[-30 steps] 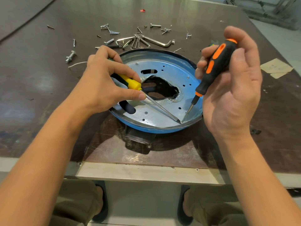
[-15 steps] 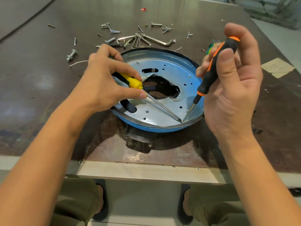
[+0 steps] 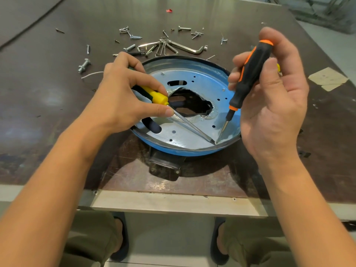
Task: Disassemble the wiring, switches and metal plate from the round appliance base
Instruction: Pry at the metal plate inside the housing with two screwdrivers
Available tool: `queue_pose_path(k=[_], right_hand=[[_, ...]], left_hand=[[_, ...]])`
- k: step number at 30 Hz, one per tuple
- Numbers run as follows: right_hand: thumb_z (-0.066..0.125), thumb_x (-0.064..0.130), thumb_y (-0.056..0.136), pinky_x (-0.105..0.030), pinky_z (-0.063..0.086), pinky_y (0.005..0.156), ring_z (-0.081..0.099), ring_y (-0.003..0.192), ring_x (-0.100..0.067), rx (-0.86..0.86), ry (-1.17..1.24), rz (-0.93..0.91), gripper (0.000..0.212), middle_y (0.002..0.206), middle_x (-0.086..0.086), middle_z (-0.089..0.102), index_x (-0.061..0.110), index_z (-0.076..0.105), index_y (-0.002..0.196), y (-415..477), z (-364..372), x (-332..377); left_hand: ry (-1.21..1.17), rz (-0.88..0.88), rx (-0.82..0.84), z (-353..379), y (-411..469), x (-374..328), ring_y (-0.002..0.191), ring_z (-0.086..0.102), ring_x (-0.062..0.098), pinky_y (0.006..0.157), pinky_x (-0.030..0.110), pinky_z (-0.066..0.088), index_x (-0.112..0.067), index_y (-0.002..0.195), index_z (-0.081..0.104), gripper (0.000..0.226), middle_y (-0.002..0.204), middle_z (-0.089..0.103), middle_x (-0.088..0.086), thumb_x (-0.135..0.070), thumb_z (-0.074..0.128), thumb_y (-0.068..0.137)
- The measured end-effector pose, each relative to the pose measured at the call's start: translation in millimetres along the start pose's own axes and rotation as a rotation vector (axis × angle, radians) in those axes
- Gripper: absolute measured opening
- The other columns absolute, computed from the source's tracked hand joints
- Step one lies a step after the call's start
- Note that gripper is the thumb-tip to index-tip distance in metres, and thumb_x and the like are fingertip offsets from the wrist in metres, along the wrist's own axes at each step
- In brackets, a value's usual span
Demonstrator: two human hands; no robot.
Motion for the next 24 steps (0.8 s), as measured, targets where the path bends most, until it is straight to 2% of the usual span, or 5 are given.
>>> queue_pose_path(k=[6, 11, 15, 18, 24], right_hand=[[0.053, 0.01, 0.103, -0.047, 0.04, 0.081, 0.044, 0.088, -0.033, -0.007, -0.061, -0.042, 0.026, 0.097, -0.013, 0.048, 0.006, 0.048, 0.128, 0.6, 5.3, 2.4], [0.034, 0.002, 0.109, -0.04, 0.05, 0.086, 0.06, 0.088, -0.03, 0.016, -0.031, -0.033, 0.031, 0.117, -0.033, 0.055, 0.002, 0.037, 0.14, -0.6, 4.1, 4.3], [0.045, 0.008, 0.105, -0.043, 0.045, 0.083, 0.048, 0.097, -0.034, 0.001, -0.015, -0.011, 0.023, 0.11, -0.021, 0.05, 0.005, 0.047, 0.128, -0.2, 5.8, 3.2], [0.056, 0.002, 0.1, -0.046, 0.041, 0.087, 0.042, 0.096, -0.035, -0.025, -0.063, -0.029, 0.031, 0.107, -0.016, 0.046, 0.002, 0.047, 0.129, -0.6, 4.1, 2.0], [0.034, 0.001, 0.106, -0.039, 0.048, 0.085, 0.055, 0.095, -0.032, 0.0, 0.048, 0.014, 0.034, 0.111, -0.021, 0.06, -0.002, 0.037, 0.141, -0.9, 2.9, 4.4]], left_hand=[[0.004, 0.001, 0.006, -0.1, 0.0, -0.3, 0.115, 0.04, 0.018, 0.08, 0.012, 0.032, -0.047, 0.084, 0.069, 0.037, 0.111, 0.039, -0.006, -0.056, 0.083, 0.05], [0.004, 0.004, 0.007, 0.0, 0.0, -0.4, 0.115, 0.04, 0.018, 0.08, 0.012, 0.033, -0.046, 0.084, 0.07, 0.037, 0.111, 0.038, -0.006, -0.057, 0.083, 0.051], [0.004, 0.006, 0.007, -0.3, 0.0, -0.3, 0.115, 0.039, 0.018, 0.079, 0.012, 0.033, -0.046, 0.084, 0.07, 0.037, 0.11, 0.038, -0.006, -0.056, 0.083, 0.051], [-0.002, 0.005, 0.009, 0.1, -0.6, -0.5, 0.115, 0.039, 0.019, 0.08, 0.013, 0.033, -0.047, 0.083, 0.069, 0.037, 0.111, 0.038, -0.005, -0.056, 0.082, 0.051], [0.002, 0.006, 0.01, 0.2, -0.7, -1.2, 0.114, 0.041, 0.022, 0.08, 0.015, 0.035, -0.046, 0.087, 0.069, 0.04, 0.113, 0.039, -0.003, -0.058, 0.081, 0.051]])
Point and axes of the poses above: each hand's wrist, its own y-axis towards the middle knuckle, its own z-axis out of the palm, x = y × z, the point moved 4 cm from there along y, towards the middle knuckle
